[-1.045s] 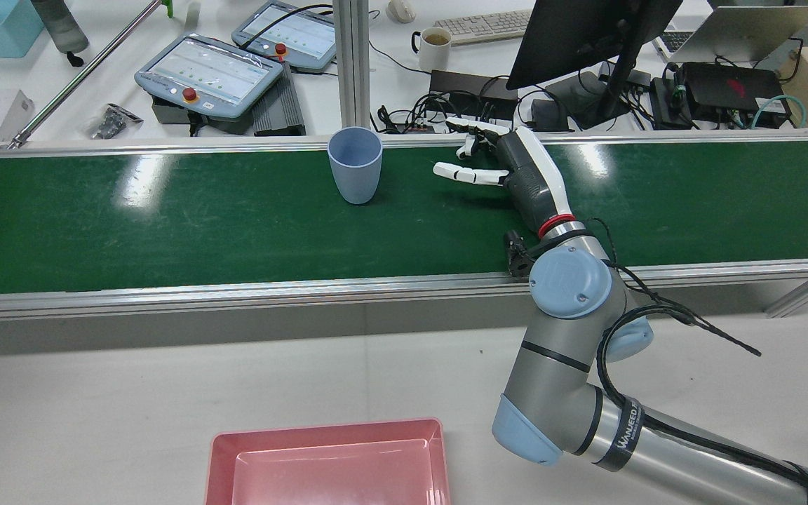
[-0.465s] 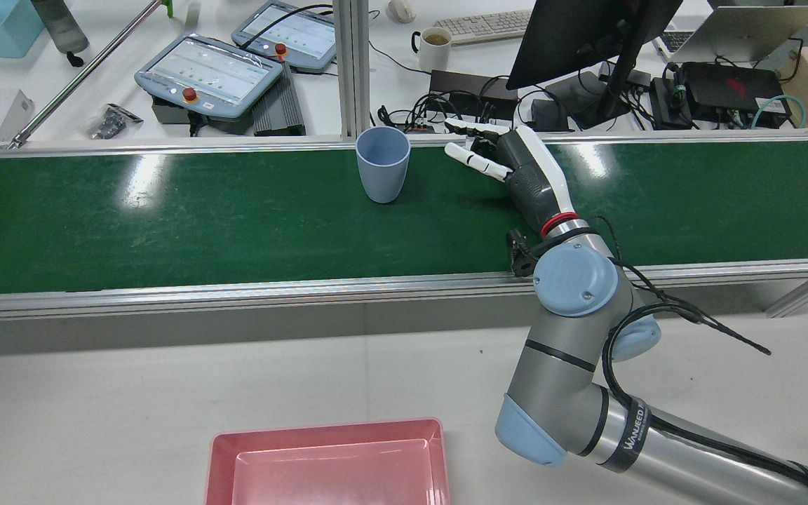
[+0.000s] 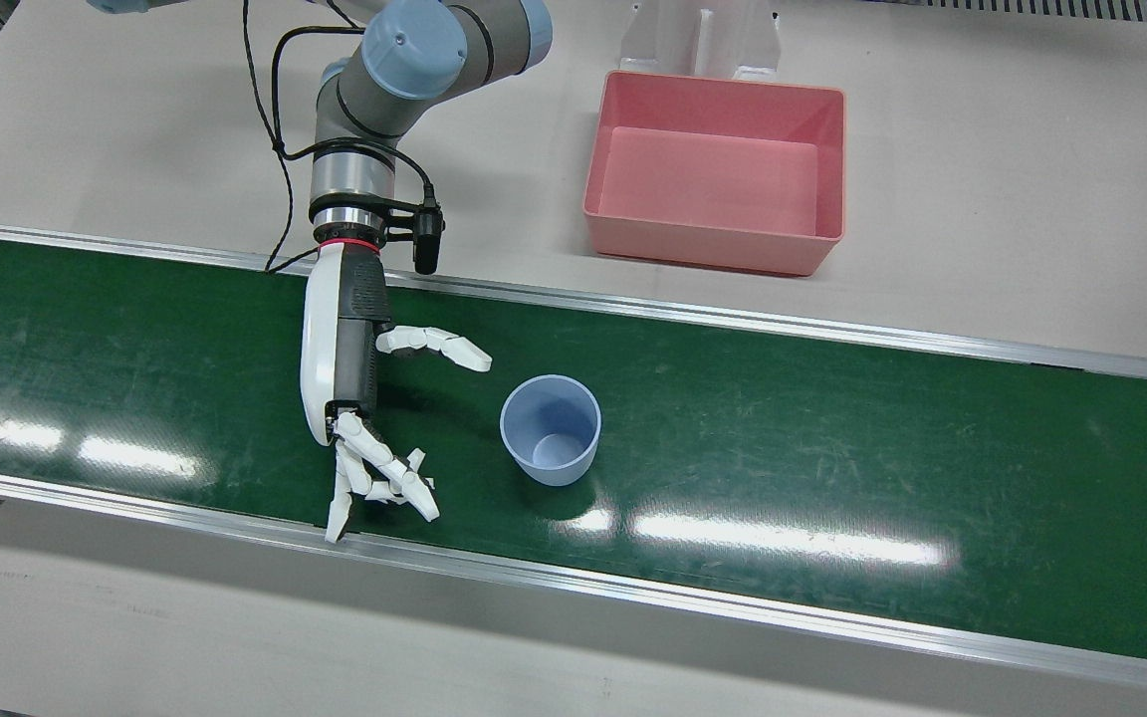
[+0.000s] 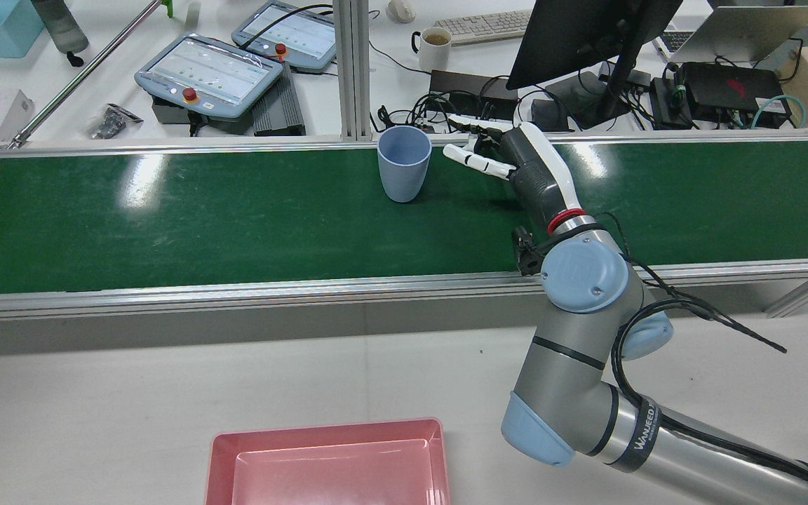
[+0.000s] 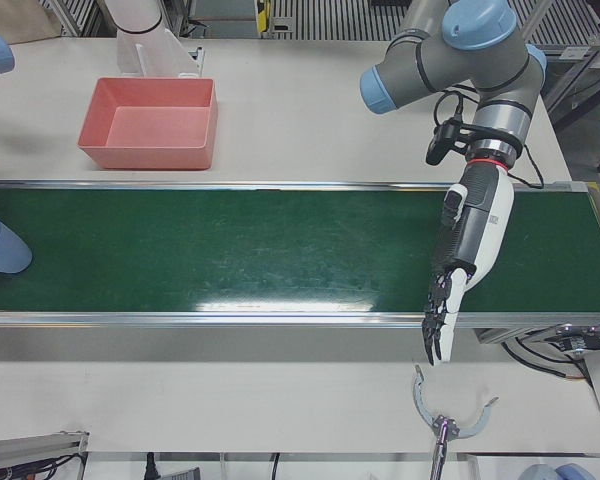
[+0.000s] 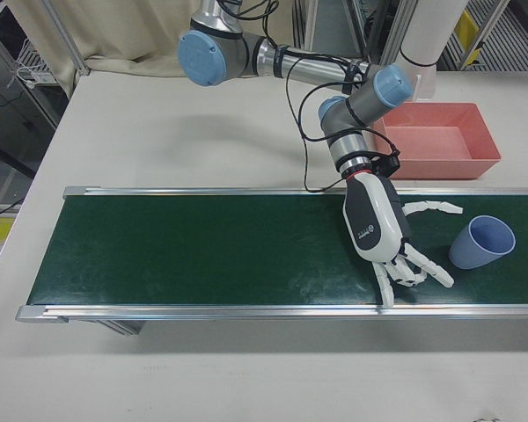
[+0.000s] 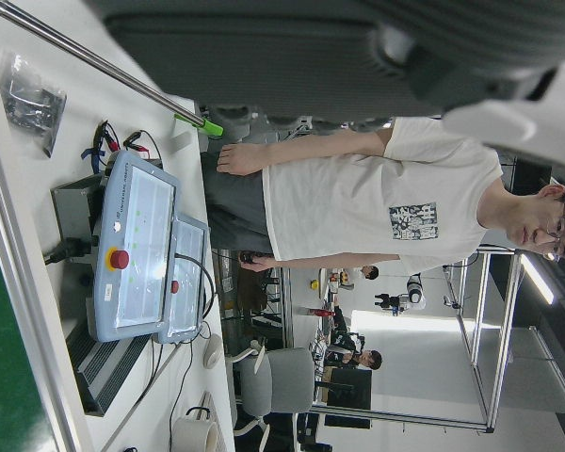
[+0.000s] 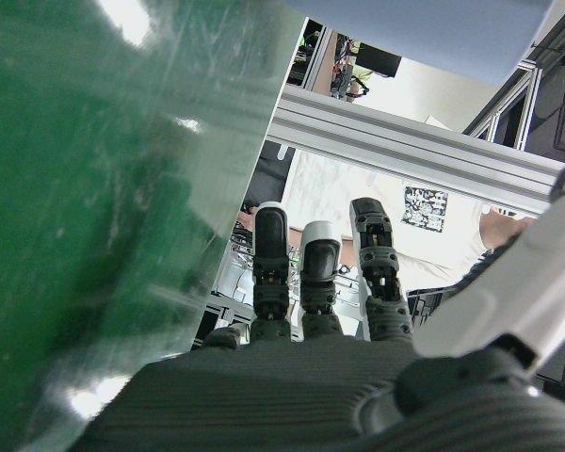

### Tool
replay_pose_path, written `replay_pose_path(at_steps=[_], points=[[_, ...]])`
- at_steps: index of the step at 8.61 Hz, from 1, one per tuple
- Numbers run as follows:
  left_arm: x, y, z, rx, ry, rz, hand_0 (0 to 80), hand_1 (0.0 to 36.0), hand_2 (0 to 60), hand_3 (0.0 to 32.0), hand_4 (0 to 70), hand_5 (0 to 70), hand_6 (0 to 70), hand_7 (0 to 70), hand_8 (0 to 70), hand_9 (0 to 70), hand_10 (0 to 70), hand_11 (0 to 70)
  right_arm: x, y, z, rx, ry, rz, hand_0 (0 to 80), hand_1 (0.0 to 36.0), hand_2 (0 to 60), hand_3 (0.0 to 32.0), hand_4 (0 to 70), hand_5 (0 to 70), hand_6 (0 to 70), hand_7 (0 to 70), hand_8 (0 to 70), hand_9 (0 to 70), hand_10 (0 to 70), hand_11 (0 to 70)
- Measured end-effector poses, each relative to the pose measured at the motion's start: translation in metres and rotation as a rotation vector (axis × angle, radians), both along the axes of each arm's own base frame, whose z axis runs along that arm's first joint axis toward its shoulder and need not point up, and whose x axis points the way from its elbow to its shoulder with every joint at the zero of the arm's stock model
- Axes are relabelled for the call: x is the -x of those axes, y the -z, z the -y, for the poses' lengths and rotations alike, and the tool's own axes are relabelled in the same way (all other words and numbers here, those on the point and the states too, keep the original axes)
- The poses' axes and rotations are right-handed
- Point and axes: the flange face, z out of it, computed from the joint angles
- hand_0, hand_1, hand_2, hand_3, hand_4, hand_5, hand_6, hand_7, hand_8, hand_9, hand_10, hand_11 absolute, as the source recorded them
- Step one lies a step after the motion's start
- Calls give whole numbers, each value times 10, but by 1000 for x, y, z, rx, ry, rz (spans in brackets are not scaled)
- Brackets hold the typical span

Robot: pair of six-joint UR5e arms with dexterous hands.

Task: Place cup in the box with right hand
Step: 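Move the right hand along the belt ahead of the cup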

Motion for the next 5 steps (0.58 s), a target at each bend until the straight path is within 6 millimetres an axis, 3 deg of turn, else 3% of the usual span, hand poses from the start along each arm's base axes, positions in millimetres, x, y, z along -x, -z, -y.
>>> replay_pose_path(at_steps=[2, 3, 4, 5], points=[[0, 0, 0, 0, 0, 0, 0, 0, 0, 0, 0, 0, 0, 0, 0, 0, 0, 0, -31, 1, -12, -6, 5, 3, 344, 80, 181, 0, 141, 21, 228, 700, 219, 458, 0, 0], [0, 0, 0, 0, 0, 0, 0, 0, 0, 0, 0, 0, 0, 0, 0, 0, 0, 0, -60, -12, -25, -4, -3, 1, 406, 82, 110, 0, 136, 31, 224, 700, 225, 466, 0, 0], [0, 0, 0, 0, 0, 0, 0, 0, 0, 0, 0, 0, 0, 0, 0, 0, 0, 0, -93, -28, -38, 2, -18, 5, 465, 55, 0, 0, 173, 40, 227, 700, 232, 473, 4, 12], [0, 0, 0, 0, 1, 0, 0, 0, 0, 0, 0, 0, 0, 0, 0, 0, 0, 0, -130, -42, -45, 12, -32, 16, 475, 14, 0, 0, 186, 42, 222, 700, 231, 473, 7, 17]])
